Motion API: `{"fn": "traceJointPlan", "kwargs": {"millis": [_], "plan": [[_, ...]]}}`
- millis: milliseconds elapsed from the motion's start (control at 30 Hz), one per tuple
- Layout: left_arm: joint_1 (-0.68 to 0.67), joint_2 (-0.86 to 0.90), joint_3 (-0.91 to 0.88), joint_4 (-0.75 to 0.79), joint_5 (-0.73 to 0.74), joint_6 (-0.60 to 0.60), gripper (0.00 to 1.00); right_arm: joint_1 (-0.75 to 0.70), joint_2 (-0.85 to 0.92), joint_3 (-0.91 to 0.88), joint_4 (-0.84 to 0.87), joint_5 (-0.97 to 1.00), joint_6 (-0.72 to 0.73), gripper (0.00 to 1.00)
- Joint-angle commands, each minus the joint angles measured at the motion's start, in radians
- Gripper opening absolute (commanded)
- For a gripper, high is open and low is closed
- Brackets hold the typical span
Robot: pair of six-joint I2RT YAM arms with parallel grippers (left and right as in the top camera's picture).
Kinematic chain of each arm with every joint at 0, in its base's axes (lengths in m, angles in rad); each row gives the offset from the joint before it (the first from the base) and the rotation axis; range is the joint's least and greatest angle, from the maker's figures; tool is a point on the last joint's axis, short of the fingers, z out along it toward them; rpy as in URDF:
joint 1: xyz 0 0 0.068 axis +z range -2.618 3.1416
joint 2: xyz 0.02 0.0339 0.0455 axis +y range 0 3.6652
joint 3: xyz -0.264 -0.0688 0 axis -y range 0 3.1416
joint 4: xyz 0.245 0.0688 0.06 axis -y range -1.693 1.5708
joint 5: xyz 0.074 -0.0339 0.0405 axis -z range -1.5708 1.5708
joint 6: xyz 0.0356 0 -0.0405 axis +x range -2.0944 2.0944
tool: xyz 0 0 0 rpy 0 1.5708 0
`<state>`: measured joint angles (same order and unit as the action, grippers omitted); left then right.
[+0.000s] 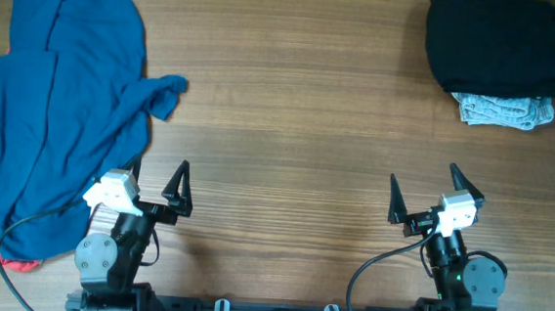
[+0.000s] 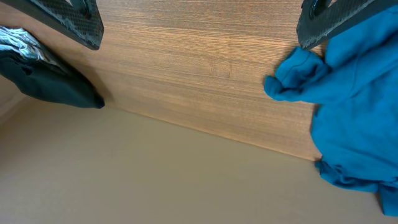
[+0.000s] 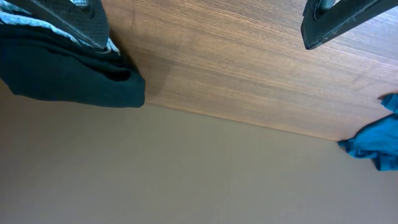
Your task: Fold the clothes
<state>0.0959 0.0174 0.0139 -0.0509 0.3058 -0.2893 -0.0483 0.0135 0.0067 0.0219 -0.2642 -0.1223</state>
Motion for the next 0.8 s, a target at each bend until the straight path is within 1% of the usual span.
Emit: {"fn": "traceJointPlan", "kwargs": {"millis": [0,600,767], "plan": [[-0.007,-0.014,-0.008,0.003,0.012,0.02,1.0,0.005,-0.01,-0.002,0.001,0.01,-0.009,0.99],[-0.007,-0.014,-0.008,0.003,0.012,0.02,1.0,0.005,-0.01,-0.002,-0.001,0.01,-0.009,0.99],[-0.007,-0.014,-0.008,0.003,0.012,0.02,1.0,0.005,0.037,-0.002,-0.002,0.01,-0.009,0.99]]}}
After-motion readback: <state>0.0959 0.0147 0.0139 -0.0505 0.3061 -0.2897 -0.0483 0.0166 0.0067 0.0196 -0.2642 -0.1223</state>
